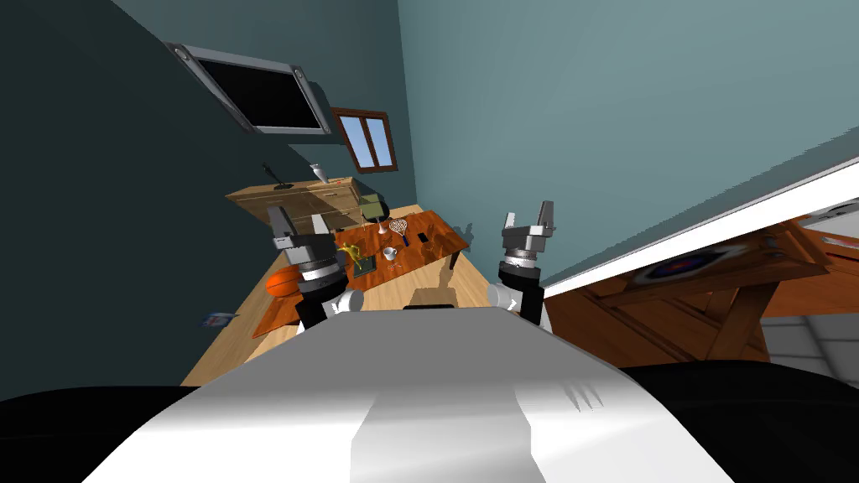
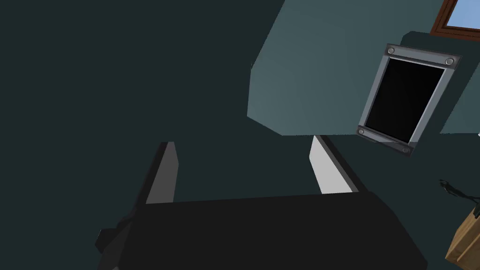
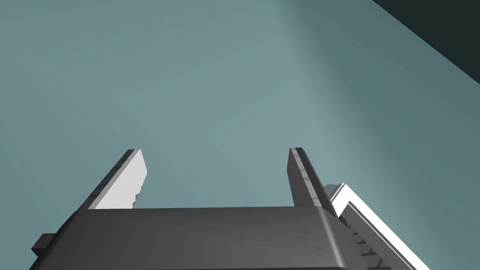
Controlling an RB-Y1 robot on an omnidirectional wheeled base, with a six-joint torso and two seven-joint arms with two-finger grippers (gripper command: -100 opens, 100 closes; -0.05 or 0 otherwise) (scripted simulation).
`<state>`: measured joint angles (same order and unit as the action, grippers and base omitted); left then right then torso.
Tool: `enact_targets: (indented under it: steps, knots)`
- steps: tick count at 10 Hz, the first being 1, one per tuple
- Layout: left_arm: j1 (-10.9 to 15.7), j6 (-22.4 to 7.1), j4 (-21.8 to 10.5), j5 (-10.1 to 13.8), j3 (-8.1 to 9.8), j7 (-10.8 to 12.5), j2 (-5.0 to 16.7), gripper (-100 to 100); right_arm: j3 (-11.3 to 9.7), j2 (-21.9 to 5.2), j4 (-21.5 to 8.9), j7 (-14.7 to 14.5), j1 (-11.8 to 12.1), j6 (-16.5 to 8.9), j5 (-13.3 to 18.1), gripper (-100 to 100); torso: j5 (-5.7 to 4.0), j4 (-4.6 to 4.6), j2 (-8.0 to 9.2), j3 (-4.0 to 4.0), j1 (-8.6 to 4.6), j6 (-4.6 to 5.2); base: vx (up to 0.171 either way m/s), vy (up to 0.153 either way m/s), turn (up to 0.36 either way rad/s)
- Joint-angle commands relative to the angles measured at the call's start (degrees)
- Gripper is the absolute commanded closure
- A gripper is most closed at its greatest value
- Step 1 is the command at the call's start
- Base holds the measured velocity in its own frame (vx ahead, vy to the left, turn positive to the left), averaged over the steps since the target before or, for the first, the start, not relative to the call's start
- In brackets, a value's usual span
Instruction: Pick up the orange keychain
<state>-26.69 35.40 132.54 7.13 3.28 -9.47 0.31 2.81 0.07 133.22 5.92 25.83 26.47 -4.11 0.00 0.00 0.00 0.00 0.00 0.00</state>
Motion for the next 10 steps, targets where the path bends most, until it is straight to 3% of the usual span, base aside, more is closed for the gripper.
enact_targets:
  steps: [1,10]
  knots:
    - [0.44,-1.17,-1.74,0.65,0.44,0.8,0.97,-100,0.0,0.0,0.0,0.0,0.0,0.0,0.0,0,0.0,0.0,0.0,0.0,0.0,0.0,-0.002,-0.002,-0.157]
    - [3.33,-7.98,-12.1,4.66,3.45,5.67,4.56,-100,0.0,0.0,0.0,0.0,0.0,0.0,0.0,0,0.01,0.0,-0.01,-0.01,0.06,0.02,-0.005,0.006,-0.141]
